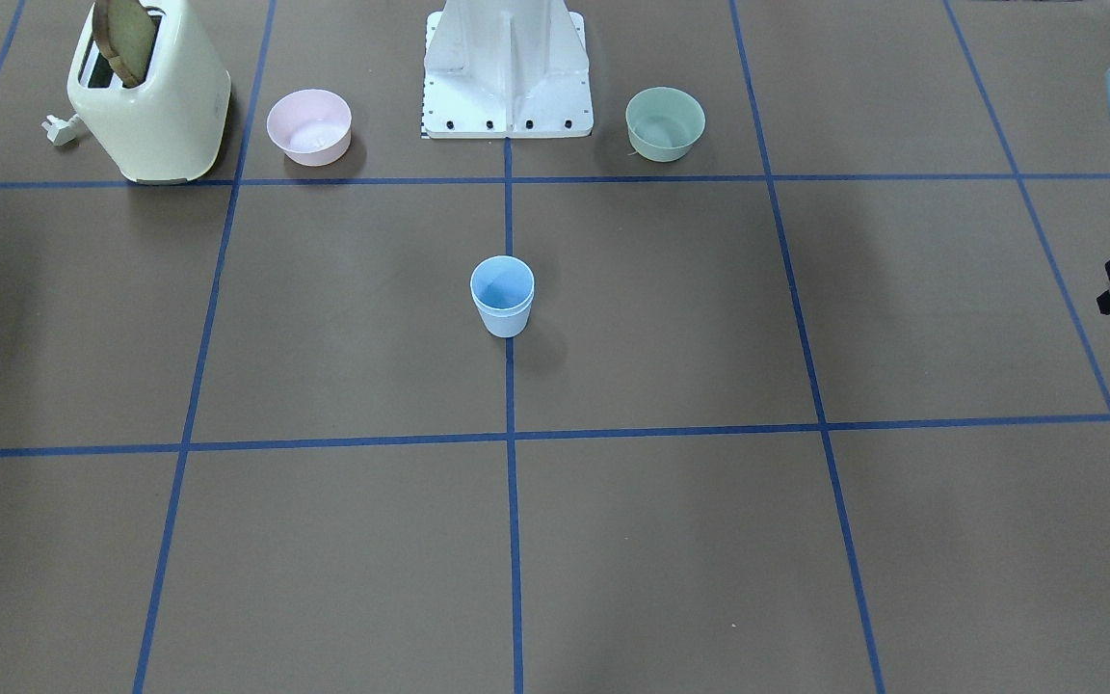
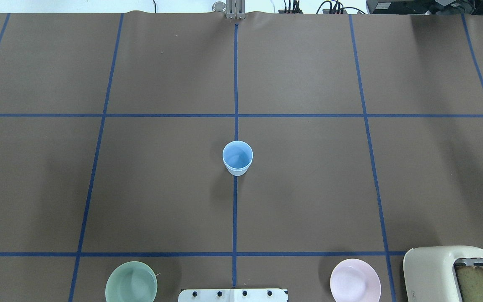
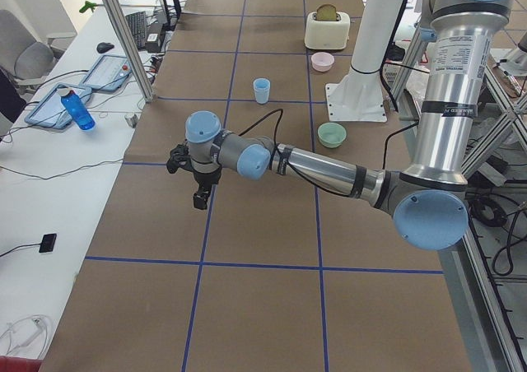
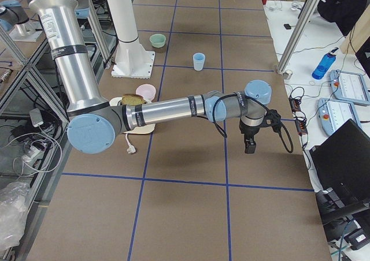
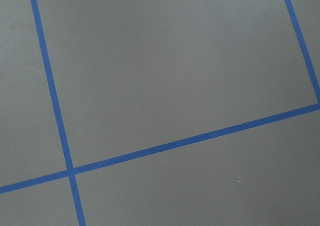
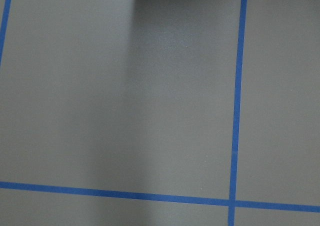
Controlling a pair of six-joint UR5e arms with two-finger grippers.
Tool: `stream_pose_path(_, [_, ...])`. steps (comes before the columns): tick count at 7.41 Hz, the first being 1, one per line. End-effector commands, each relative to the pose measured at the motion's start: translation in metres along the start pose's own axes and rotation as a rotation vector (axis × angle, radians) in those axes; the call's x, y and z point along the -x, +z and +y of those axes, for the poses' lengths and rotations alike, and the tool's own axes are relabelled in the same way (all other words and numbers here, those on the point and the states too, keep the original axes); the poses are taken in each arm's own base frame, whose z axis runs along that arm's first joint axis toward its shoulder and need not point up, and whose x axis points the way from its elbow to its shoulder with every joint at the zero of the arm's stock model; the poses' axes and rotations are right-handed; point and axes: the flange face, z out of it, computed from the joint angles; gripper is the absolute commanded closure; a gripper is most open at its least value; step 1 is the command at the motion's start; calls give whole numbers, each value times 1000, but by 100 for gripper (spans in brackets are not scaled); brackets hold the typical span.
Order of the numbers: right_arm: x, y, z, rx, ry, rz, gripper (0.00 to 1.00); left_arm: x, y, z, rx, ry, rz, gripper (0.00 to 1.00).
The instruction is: Stack blue cups with both arms
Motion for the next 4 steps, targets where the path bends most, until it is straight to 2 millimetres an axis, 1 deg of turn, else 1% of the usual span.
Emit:
stream_pose_path(1, [-1,1,2,3,4,-2,0,14,-6,4,11,-84,-9,2])
stream_pose_path(4, [-2,2,2,5,4,-2,0,16,-7,4,10,-88,-7,2])
